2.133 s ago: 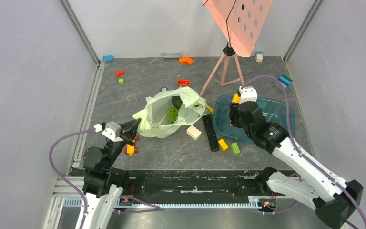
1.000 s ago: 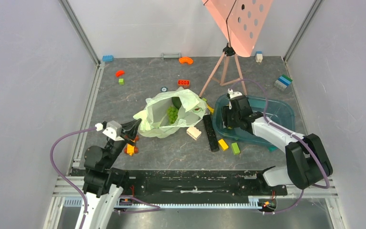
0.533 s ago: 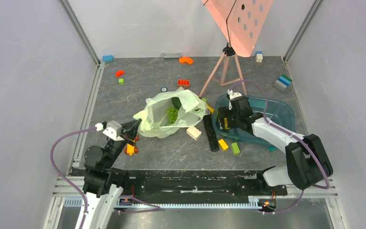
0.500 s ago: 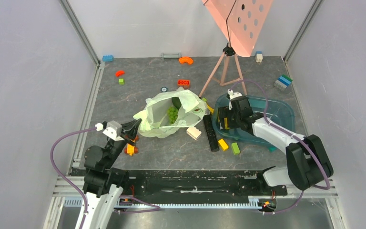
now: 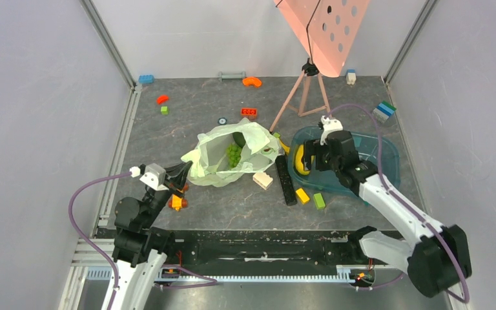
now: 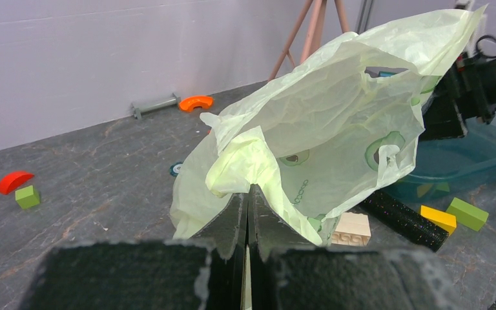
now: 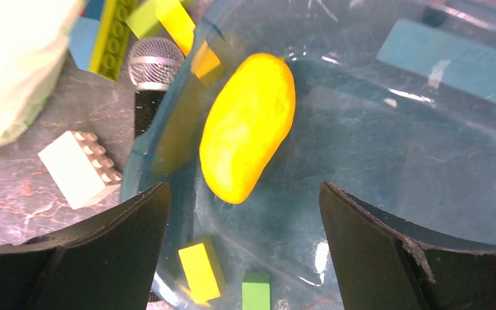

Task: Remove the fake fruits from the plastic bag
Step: Place the fake fruit in the bin, then adjust the plastic bag at the center of the board.

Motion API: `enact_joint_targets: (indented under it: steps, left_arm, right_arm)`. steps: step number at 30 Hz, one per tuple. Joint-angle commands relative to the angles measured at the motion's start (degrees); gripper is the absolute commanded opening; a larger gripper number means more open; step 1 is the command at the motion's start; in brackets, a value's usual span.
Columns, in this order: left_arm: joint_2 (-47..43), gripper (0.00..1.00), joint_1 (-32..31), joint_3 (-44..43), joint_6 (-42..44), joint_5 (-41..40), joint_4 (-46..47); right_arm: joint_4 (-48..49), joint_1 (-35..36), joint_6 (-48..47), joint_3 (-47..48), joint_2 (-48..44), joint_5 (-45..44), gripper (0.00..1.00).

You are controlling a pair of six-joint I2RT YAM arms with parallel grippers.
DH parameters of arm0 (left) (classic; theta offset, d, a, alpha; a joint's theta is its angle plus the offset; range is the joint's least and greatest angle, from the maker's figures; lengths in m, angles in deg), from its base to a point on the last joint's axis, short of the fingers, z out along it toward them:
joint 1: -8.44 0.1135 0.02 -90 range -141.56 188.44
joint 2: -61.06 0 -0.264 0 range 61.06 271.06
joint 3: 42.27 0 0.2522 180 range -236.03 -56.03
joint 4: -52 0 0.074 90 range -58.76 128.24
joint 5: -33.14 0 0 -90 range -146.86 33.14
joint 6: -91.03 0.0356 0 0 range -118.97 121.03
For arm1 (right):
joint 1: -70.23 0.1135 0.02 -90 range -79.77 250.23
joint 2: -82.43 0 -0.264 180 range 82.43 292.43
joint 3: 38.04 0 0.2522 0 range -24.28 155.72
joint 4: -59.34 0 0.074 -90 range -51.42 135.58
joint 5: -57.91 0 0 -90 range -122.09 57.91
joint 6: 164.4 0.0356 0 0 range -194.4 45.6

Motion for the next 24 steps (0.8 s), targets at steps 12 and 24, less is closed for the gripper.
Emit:
enact_joint_targets:
  steps: [12, 24]
  left_arm:
    - [-0.02, 0.02, -0.08, 0.43, 1.44, 0.10, 1.21]
    - [-0.47, 0.02, -0.08, 0.43, 1.44, -0.25, 1.03]
  right_arm:
    - [-2.78, 7.37, -2.40, 2.67, -18.92, 1.19, 0.84]
    - [-3.61, 26.47, -4.60, 27.94, -6.71, -8.17, 0.81]
